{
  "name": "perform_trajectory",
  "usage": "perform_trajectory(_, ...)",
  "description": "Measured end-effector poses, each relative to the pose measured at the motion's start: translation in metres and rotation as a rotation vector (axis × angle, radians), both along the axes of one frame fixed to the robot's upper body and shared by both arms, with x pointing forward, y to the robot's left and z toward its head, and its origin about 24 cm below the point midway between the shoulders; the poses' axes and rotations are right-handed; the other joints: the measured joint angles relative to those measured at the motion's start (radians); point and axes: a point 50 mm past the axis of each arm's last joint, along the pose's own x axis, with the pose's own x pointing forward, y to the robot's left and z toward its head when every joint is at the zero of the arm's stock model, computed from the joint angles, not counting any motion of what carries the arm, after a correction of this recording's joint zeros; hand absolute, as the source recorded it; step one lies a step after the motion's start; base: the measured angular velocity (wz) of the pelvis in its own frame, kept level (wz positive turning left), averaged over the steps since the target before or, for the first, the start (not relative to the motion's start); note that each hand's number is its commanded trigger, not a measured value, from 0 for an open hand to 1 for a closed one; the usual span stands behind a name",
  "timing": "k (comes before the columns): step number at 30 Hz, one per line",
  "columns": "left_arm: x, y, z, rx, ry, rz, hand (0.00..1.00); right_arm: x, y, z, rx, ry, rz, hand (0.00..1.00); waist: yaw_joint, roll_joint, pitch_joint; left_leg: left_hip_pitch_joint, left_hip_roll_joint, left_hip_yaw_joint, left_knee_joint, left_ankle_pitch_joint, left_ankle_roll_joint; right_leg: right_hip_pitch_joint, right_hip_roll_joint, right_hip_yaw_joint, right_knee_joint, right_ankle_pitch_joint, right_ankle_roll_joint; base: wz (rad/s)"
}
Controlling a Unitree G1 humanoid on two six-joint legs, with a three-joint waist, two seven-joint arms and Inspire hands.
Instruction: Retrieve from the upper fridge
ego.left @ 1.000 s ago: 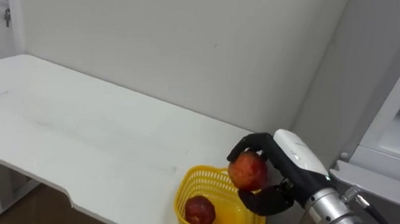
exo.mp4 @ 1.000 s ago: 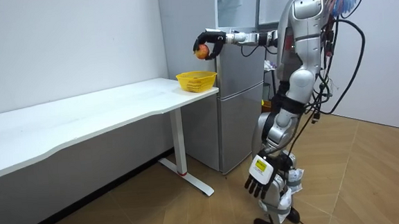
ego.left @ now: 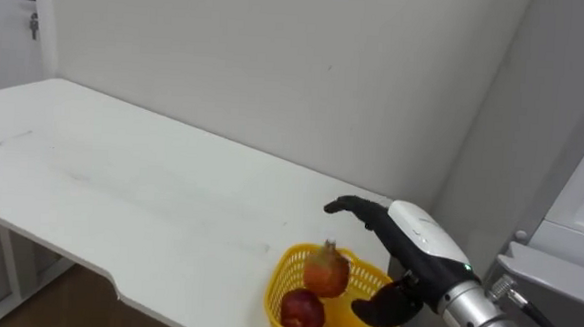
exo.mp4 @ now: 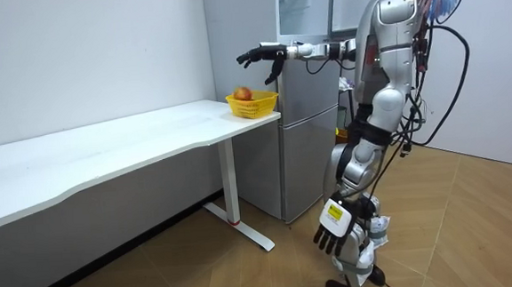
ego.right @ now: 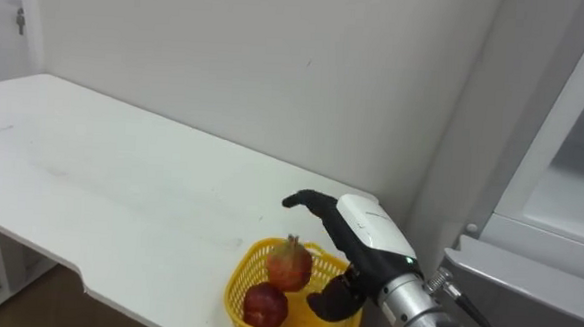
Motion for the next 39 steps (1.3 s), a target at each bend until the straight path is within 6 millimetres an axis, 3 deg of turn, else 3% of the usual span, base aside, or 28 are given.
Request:
perform_trajectory(31,-0.001,0.001,0.000,0.012,0.008,0.005,0.00,0.000,0.001,0.000,0.003,-0.001,0.002,0.00,0.000,0.002,-0.0028,0.006,0.001,0.000,0.000,0.001,-0.002,0.004,0.000,0.001,0.001,0.000,0.000,0.00)
perform_trajectory(39,-0.002,-0.001,-0.001,0.016,0.009,0.003,0.00,-0.003,0.009,0.010,0.099,-0.018,0.038,0.00,-0.006,0.028,-0.0019,0.016,0.001,0.004,0.000,0.001,-0.001,0.009,-0.001,0.004,0.001,0.000,0.000,0.00)
